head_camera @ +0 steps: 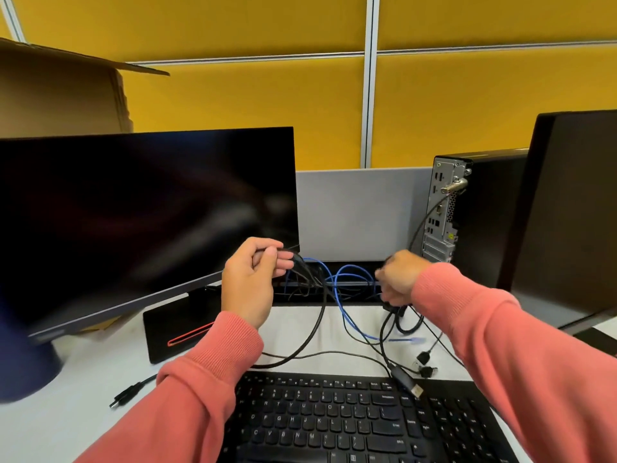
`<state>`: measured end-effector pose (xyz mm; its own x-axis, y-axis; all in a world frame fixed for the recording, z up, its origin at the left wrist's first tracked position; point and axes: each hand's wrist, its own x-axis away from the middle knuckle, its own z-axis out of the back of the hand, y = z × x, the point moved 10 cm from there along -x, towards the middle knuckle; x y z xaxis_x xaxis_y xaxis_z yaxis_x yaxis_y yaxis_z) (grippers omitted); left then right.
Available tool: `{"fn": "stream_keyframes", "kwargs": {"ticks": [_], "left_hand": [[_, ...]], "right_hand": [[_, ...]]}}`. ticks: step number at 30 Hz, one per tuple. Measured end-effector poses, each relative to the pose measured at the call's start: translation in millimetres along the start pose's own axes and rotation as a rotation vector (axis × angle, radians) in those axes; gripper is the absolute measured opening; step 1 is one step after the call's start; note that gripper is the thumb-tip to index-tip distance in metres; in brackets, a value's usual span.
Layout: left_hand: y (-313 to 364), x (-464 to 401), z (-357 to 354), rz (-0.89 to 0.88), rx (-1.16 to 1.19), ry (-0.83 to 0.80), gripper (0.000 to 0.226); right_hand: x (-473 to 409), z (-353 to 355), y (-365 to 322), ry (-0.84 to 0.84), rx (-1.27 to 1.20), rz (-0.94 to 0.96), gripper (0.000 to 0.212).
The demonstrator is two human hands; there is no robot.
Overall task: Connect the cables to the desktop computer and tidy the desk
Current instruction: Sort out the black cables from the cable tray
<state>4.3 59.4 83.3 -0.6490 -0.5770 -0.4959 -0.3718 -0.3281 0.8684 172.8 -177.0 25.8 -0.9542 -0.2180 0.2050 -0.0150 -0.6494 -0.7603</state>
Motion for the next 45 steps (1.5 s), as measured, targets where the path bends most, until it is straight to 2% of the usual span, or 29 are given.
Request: {"fn": "stream_keyframes", "kwargs": {"ticks": [2,3,5,7,10,11,13,15,16,18,20,22,24,26,28,31,33,35,37,39,41,43,45], "left_hand": [[4.6,-1.7,-0.7,0.008,0.098,0.001,0.022],[6.4,-2.2,-2.4,0.017,0.146,-0.008,0.021],[9.7,-1.1,-10.0,0.039,0.229,-0.059,0.020],[11.4,1.9,-23.0,0.060,0.289,-0.149,0.018],[12.3,12.2,-46.2,0.041,0.301,-0.358,0.016],[11.8,16.9,-52.7,0.029,0.280,-0.439,0.015],[7.8,24.7,-59.5,0.037,0.246,-0.586,0.013],[-5.1,29.6,-61.5,0.147,0.250,-0.692,0.029],[-17.3,29.8,-59.5,0.247,0.241,-0.692,0.039],[-51.0,28.0,-49.9,0.463,0.143,-0.583,0.053],[-79.3,33.1,-44.0,0.611,0.001,-0.511,0.061],[-94.9,42.3,-51.7,0.693,-0.010,-0.526,0.056],[-99.4,46.3,-61.2,0.731,0.078,-0.498,0.043],[-98.4,42.2,-64.1,0.709,0.130,-0.441,0.026],[-95.7,35.9,-62.1,0.678,0.160,-0.387,0.015],[-83.9,22.6,-51.6,0.574,0.201,-0.337,0.013],[-63.2,15.5,-47.4,0.464,0.280,-0.350,0.016],[-36.9,11.3,-45.1,0.351,0.339,-0.381,0.015],[-6.6,11.2,-45.3,0.216,0.338,-0.433,0.011],[24.9,20.0,-53.5,0.062,0.299,-0.548,0.009],[49.5,41.3,-67.3,-0.063,0.238,-0.724,0.004],[57.2,65.1,-78.2,-0.072,0.179,-0.901,0.005],[51.8,75.8,-81.1,-0.065,0.072,-1.018,0.007]], "right_hand": [[3.1,-6.7,4.0,0.012,0.421,0.036,0.018],[9.7,-8.8,-3.9,0.042,0.481,0.085,0.017],[19.7,-10.2,-24.1,0.114,0.324,0.204,0.026],[24.7,-15.2,-39.5,0.126,0.011,0.239,0.038],[35.7,-47.0,-51.6,-0.117,-0.271,0.111,0.055],[37.5,-57.4,-53.3,-0.191,-0.266,0.097,0.051],[36.5,-67.7,-52.8,-0.254,-0.220,0.124,0.028],[33.2,-66.6,-52.2,-0.228,-0.249,0.198,0.016],[34.5,-65.2,-52.4,-0.222,-0.296,0.249,0.017],[44.1,-60.1,-54.1,-0.235,-0.399,0.368,0.015],[59.9,-56.6,-55.2,-0.253,-0.400,0.503,0.010],[77.6,-64.4,-55.5,-0.321,-0.297,0.636,0.011],[90.1,-84.0,-49.4,-0.441,-0.151,0.702,0.009],[94.4,-102.9,-39.1,-0.511,0.034,0.721,0.012],[89.4,-110.2,-27.3,-0.499,0.225,0.685,0.014],[72.1,-98.2,-16.8,-0.408,0.277,0.566,0.015],[57.9,-84.7,-14.2,-0.322,0.114,0.454,0.017],[49.6,-74.6,-11.9,-0.286,-0.208,0.288,0.025],[50.0,-76.8,-14.1,-0.344,-0.513,0.131,0.042],[56.8,-82.6,-25.8,-0.438,-0.632,0.062,0.054],[59.4,-83.3,-42.5,-0.467,-0.683,0.067,0.044],[59.2,-76.0,-59.8,-0.444,-0.750,0.090,0.025],[56.5,-62.1,-73.6,-0.382,-0.749,0.132,0.016]]}}
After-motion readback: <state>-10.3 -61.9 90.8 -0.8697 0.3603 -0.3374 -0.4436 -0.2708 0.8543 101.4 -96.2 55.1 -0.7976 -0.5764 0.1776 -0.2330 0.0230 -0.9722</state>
